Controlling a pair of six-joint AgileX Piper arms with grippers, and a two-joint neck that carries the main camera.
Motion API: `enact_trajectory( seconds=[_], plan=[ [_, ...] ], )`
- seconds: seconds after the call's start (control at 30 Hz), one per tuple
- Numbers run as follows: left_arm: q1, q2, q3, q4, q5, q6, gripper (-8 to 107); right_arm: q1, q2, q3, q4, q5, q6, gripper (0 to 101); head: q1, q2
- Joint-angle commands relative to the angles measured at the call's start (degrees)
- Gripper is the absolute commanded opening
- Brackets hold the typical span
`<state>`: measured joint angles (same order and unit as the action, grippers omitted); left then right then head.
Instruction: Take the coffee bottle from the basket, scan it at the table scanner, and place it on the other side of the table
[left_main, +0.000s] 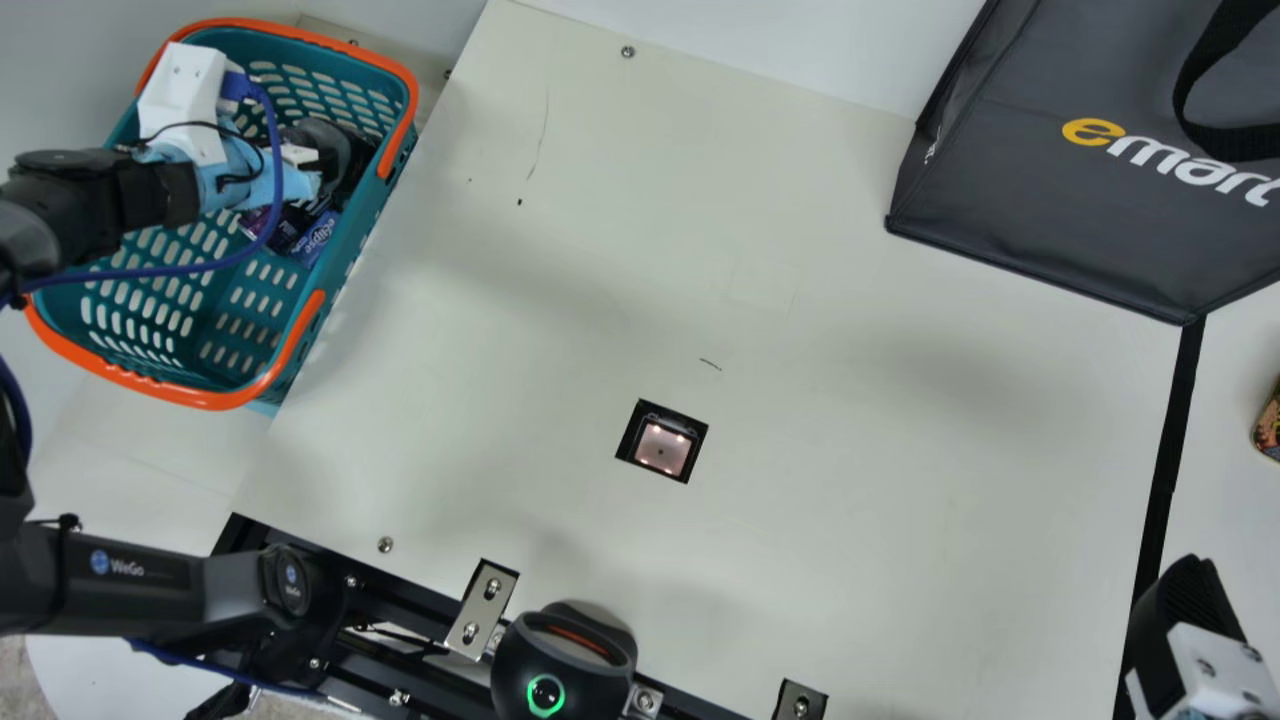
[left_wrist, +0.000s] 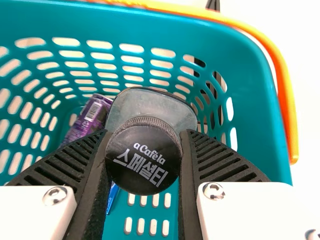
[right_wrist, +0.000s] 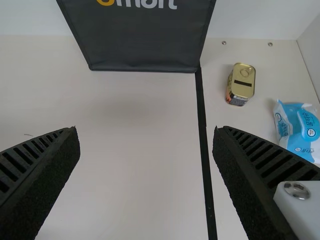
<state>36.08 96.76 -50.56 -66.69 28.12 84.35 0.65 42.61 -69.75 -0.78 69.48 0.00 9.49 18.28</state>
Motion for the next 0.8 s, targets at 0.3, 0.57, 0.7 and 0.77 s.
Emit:
enact_trajectory(
  seconds=[0.3,0.57,0.7,0.77],
  plan=[
    [0.27,-6.69,-1.55,11.58,0.56,-17.84,-8,0.00,0.00,0.00,0.00,0.00,0.00,95,-1.57,0.14],
    [-0.05,-12.06,-4.56,20.37,2.67,-30.54,-8,0.00,0.00,0.00,0.00,0.00,0.00,95,-1.57,0.14],
    [-0.49,-14.53,-6.34,24.06,3.82,-36.21,-8,0.00,0.00,0.00,0.00,0.00,0.00,95,-1.57,0.14],
    [-0.87,-15.67,-7.29,25.94,4.35,-39.05,-8,0.00,0.00,0.00,0.00,0.00,0.00,95,-1.57,0.14]
  ],
)
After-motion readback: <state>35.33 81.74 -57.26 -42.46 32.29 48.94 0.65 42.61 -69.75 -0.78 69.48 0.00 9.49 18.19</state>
